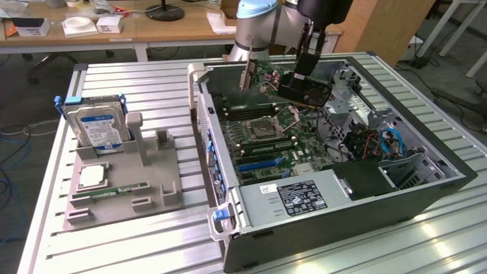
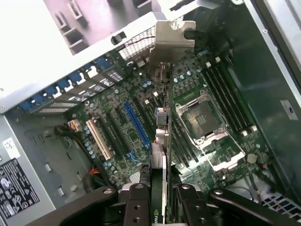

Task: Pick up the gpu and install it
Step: 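Insert the gpu into the slot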

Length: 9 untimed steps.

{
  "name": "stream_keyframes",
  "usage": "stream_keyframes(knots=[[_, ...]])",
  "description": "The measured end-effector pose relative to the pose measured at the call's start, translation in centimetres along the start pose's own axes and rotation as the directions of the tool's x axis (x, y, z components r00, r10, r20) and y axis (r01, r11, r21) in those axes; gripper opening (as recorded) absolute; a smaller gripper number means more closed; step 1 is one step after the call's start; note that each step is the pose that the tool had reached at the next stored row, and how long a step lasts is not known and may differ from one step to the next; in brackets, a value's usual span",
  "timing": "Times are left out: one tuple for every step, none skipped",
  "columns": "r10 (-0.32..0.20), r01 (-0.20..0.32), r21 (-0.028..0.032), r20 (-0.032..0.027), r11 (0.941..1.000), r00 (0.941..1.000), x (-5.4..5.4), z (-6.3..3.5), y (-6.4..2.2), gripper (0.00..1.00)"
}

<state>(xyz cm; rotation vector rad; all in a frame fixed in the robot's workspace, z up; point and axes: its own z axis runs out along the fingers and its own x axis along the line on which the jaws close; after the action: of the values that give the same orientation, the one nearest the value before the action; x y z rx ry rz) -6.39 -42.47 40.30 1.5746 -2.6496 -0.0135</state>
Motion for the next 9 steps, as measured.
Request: stream_keyframes(knots=[[-0.018, 0.018, 0.0009, -0.0007, 0.9998, 0.9998, 0.00, 0.04, 0.00, 0.26], [-0.036, 0.036, 0.0016, -0.0014, 0.9994, 0.9994, 0.00, 0.07, 0.00, 0.26], [-0.054, 0.054, 0.0025, -0.0021, 0.9985, 0.9985, -0.01, 0.11, 0.00, 0.26], [-0.072, 0.072, 0.0033, -0.0028, 0.9974, 0.9974, -0.01, 0.15, -0.01, 0.26], [-0.089, 0.089, 0.0040, -0.0036, 0.9960, 0.9960, -0.01, 0.19, -0.01, 0.26], [-0.107, 0.107, 0.0047, -0.0044, 0.9943, 0.9943, -0.01, 0.23, -0.01, 0.26], [-0.123, 0.123, 0.0054, -0.0053, 0.9923, 0.9923, -0.02, 0.27, -0.01, 0.26], [-0.140, 0.140, 0.0061, -0.0059, 0.9901, 0.9901, -0.02, 0.32, -0.01, 0.26], [-0.157, 0.157, 0.0068, -0.0066, 0.9876, 0.9876, -0.02, 0.39, -0.01, 0.26]])
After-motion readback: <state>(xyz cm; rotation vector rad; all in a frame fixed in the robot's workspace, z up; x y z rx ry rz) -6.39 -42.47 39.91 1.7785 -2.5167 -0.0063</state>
